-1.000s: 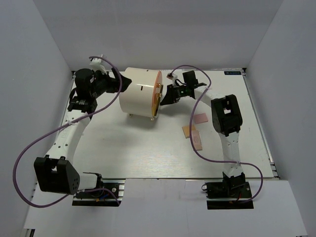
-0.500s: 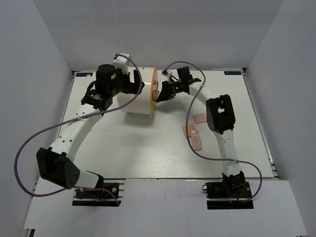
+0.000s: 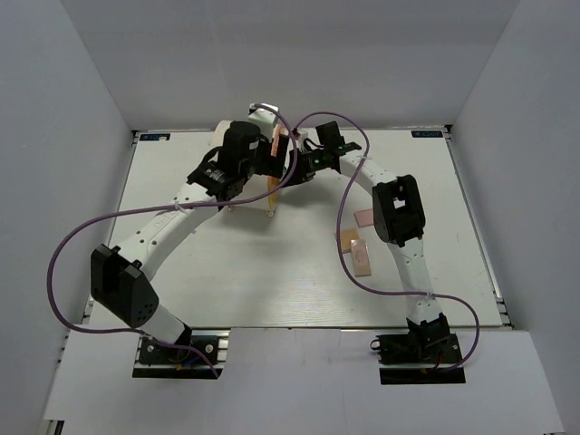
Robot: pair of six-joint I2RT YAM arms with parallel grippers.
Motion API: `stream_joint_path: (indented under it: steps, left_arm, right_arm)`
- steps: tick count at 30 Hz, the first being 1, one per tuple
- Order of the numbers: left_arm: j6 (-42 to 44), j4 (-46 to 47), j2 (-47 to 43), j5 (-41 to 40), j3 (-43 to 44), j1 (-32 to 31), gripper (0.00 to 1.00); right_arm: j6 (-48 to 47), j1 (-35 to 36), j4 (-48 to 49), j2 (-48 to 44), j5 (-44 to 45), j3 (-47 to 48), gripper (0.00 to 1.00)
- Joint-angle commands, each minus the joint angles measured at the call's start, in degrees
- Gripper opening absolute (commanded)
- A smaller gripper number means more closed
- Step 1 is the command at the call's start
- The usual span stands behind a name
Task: Organize the makeup
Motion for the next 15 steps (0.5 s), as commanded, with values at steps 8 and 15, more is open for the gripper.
stream_joint_path:
  steps: [8,15]
  left_arm:
    - [4.1,-1.2,7.7,-23.8,7.3,-7.3,0.98]
    - [5.1,-2.9,11.0,-33.5,8.8,-9.3,0.98]
  right_arm:
    - [-0.2,0.5,1.3,0.3,1.4,-2.3,0.13]
    - [-0.4,-0.8,3.7,-3.1,0.5,-8.1,0.13]
